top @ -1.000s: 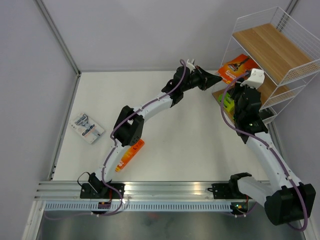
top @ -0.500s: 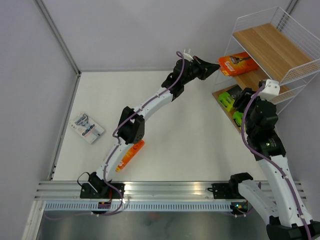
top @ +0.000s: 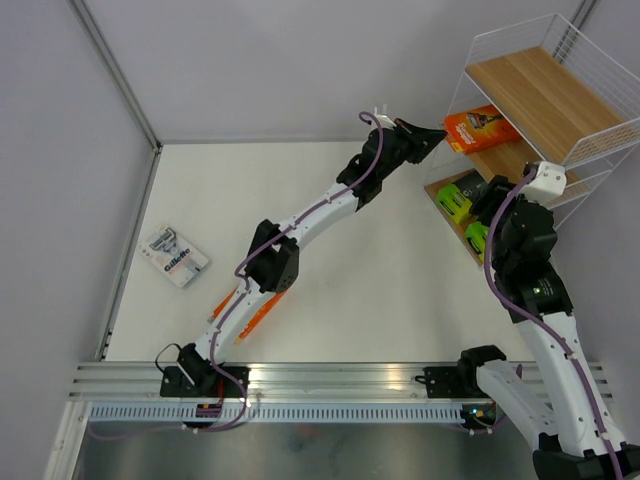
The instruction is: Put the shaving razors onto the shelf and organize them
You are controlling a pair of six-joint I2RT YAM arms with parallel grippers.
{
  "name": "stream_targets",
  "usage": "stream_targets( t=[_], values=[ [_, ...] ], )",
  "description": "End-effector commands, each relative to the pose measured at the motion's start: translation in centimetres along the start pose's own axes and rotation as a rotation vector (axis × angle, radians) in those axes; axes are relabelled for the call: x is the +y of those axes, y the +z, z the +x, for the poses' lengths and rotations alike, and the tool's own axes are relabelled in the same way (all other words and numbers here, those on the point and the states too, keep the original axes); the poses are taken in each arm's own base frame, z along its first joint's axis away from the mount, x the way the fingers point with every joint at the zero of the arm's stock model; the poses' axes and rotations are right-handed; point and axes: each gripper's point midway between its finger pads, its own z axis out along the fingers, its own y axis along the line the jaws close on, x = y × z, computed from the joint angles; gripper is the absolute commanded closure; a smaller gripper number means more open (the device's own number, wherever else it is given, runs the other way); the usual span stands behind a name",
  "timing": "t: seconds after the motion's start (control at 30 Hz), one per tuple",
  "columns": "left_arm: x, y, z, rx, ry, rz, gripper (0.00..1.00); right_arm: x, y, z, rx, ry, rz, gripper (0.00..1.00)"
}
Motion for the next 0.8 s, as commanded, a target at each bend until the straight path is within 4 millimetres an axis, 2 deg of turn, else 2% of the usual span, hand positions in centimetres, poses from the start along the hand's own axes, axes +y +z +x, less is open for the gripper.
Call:
stream_targets(
  t=[0.0, 0.13, 0.27, 0.47, 0.67, 0.7, 0.73, 0.77],
  values=[
    [-3.1, 0.5, -0.6, -0.118, 0.011, 0.077, 0.97, -0.6, -0.4, -2.0, -0.064, 0.008, 0.03, 0.4],
    [-2.2, 0.7, -0.5, -0.15, -0.011, 0.061, 0.96, -1.2, -0.6, -2.5, -0.079, 0.002, 0.057, 0.39],
    [-0.9, 0.9, 0.6, -0.147, -0.022, 0.033, 0.95, -2.1, -0.5, -2.5, -0.086, 0.0, 0.109, 0.38],
    [-0.7, 1.1, -0.1, -0.185, -0.018, 0.033, 0.92, -1.8, -0.7, -2.0, -0.081, 0.004, 0.087, 0.35],
    [-2.7, 0.8, -1.3, -0.219, 0.058, 0.057, 0.76, -1.6, -0.7, -2.1, -0.072, 0.0, 0.076, 0.34],
    [-3.0, 0.7, -1.5, -0.214, 0.065, 0.061, 0.67, -1.3, -0.7, -2.2, -0.072, 0.004, 0.06, 0.34],
    [-4.4, 0.4, -1.3, -0.194, 0.072, 0.082, 0.63, -1.0, -0.7, -2.2, -0.068, 0.008, 0.045, 0.34],
    [-4.6, 0.2, -1.4, -0.188, 0.105, 0.082, 0.53, -0.6, -0.5, -2.1, -0.06, 0.012, 0.028, 0.34]
  ],
)
